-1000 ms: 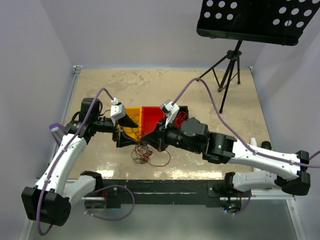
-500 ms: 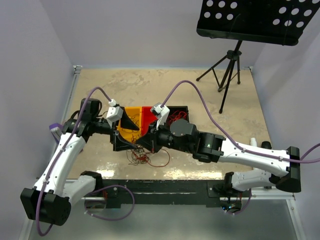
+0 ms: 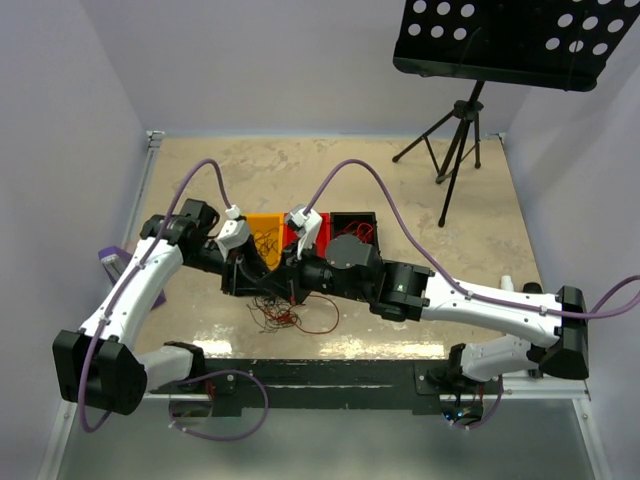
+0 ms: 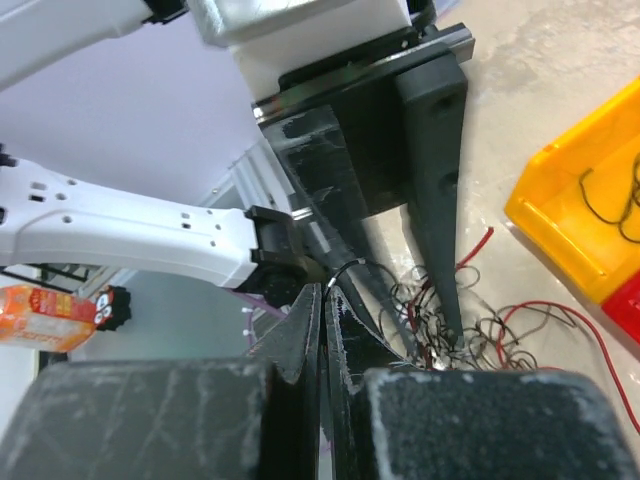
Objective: Untangle the cables
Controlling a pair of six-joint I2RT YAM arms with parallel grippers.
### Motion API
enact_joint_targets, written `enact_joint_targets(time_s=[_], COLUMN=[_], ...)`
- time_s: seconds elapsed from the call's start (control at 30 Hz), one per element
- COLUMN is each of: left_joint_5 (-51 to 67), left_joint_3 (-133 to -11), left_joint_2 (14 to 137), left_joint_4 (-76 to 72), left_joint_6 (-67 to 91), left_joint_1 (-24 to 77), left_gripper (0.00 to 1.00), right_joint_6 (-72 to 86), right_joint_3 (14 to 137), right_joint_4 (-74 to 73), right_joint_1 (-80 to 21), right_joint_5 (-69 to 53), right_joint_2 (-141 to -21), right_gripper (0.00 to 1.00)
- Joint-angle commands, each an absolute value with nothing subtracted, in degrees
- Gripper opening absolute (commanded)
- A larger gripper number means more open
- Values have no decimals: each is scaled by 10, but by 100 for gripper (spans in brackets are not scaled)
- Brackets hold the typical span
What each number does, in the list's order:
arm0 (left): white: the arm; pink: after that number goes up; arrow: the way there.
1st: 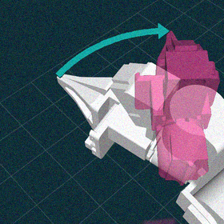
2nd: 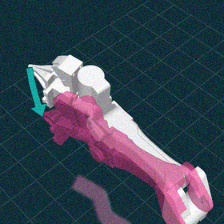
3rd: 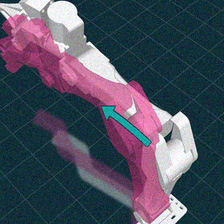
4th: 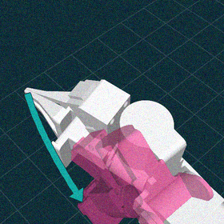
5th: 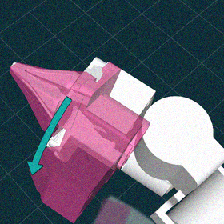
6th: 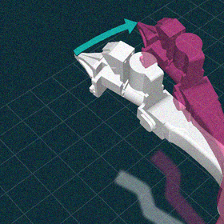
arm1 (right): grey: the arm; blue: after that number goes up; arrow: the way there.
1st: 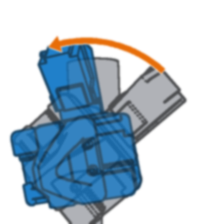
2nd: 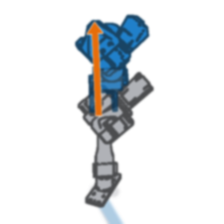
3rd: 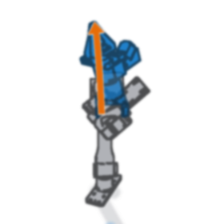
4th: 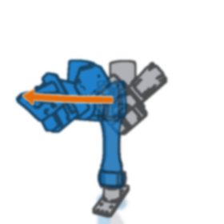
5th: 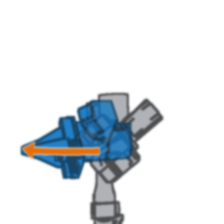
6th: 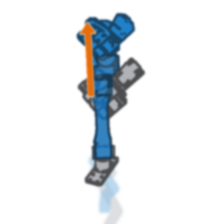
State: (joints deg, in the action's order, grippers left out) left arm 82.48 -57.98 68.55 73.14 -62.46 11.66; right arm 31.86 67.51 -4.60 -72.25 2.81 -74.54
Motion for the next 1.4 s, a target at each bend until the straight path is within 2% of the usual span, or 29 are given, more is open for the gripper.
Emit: enact_joint_targets(time_s=[0.0,0.03,0.07,0.1,0.17,0.37,0.5,0.7,0.9,1.07,1.27,1.37], left_joint_5=[865,859,853,847,828,730,682,637,628,630,629,629], left_joint_3=[-621,-628,-637,-644,-653,-678,-676,-676,-669,-664,-662,-663], left_joint_2=[670,669,666,662,649,598,559,542,540,543,545,545], left_joint_4=[753,754,754,753,753,753,754,755,754,753,754,753], left_joint_6=[-694,-694,-690,-689,-688,-700,-702,-696,-697,-700,-700,-700], left_joint_1=[117,116,113,107,92,58,58,58,58,58,58,58], left_gripper=[4,0,0,0,0,0,0,0,0,0,0,0], right_joint_6=[310,314,318,324,341,433,491,543,571,555,523,522], right_joint_3=[701,695,687,675,648,578,542,503,501,489,460,458], right_joint_4=[-4,-8,-15,-23,-46,-185,-238,-257,-265,-218,-111,-92], right_joint_1=[-725,-725,-725,-725,-725,-724,-723,-723,-724,-722,-706,-705], right_joint_5=[10,15,31,43,86,220,240,243,301,307,315,341], right_joint_2=[-733,-728,-721,-709,-678,-606,-645,-783,-813,-840,-874,-887], right_gripper=[13,29,39,49,61,75,77,78,79,79,73,60])
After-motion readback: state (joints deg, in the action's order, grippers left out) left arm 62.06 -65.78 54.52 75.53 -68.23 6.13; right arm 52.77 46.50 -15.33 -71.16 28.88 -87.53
